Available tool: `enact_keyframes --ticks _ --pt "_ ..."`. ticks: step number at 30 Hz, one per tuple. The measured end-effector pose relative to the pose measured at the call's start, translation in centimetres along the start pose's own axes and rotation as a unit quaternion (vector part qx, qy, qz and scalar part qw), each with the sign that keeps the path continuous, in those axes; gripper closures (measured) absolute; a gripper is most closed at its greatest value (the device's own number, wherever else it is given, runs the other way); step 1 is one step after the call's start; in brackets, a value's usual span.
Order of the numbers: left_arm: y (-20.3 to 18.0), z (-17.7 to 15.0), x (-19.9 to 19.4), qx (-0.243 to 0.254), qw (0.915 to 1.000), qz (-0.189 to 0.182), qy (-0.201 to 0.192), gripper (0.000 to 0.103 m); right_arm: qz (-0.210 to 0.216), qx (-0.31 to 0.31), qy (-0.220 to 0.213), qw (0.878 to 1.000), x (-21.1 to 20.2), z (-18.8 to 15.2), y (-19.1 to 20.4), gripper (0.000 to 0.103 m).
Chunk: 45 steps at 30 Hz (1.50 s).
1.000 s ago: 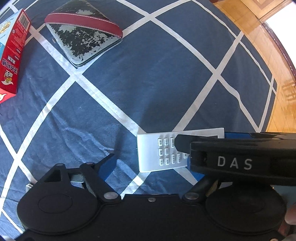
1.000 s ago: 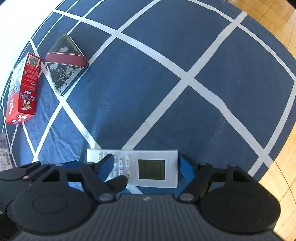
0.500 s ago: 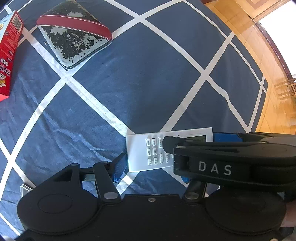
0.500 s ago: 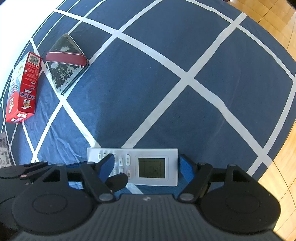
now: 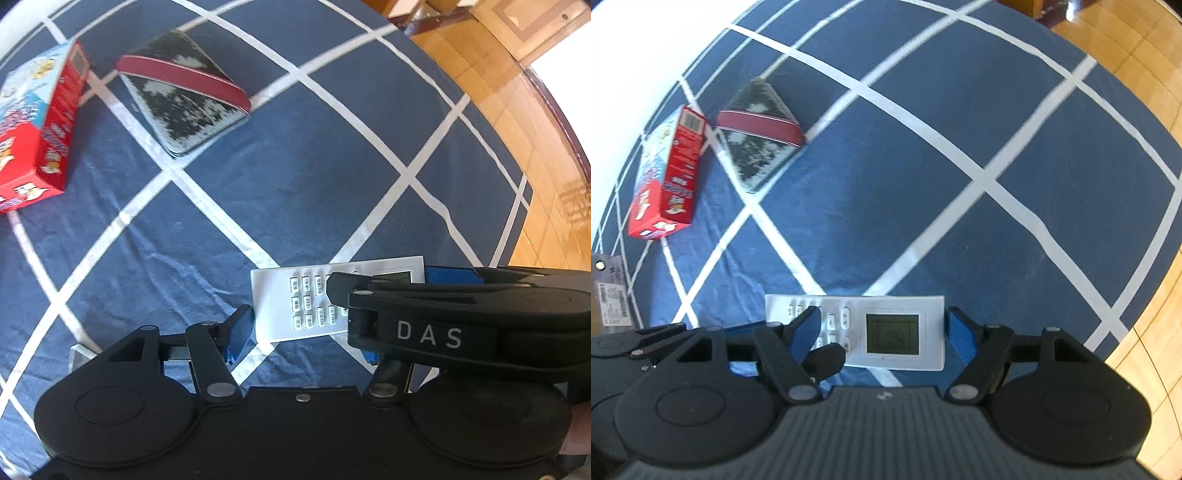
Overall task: Organize objects
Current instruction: 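Lift and carry the LCD remote with the right tool over the box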
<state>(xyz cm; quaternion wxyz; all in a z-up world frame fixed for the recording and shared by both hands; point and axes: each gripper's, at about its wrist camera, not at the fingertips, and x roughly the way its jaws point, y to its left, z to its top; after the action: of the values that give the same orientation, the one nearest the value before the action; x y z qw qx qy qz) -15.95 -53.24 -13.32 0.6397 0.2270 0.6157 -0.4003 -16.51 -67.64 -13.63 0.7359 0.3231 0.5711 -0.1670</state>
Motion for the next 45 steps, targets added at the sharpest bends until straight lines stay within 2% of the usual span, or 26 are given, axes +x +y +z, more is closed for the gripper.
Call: enact_keyframes --ticks 10,17,23,35,45 --pt "1.1 -1.9 -4.2 -0.061 0.9968 0.026 -0.045 0.046 0.025 -0.068 -0.012 0.997 -2.7 -0.1 3.2 0.030" --pt "3.1 -3.7 -7.1 -0.112 0.9895 0.050 -0.076 0.046 0.048 -0.128 -0.015 0.990 -4.1 -0.6 6.6 0.030" --pt "5.6 -5.1 -8.6 -0.146 0.9834 0.062 -0.088 0.046 0.061 -0.169 -0.011 0.984 -4.0 -1.2 9.9 0.030" --pt "13.9 -8.1 -12.6 -0.202 0.9701 0.070 -0.114 0.046 0.071 -0.232 -0.006 0.970 -3.2 -2.7 19.1 0.030" --pt "22.6 -12.1 -18.0 -0.226 0.9606 0.090 -0.135 0.046 0.089 -0.265 -0.012 0.960 -3.1 -6.1 29.7 0.030"
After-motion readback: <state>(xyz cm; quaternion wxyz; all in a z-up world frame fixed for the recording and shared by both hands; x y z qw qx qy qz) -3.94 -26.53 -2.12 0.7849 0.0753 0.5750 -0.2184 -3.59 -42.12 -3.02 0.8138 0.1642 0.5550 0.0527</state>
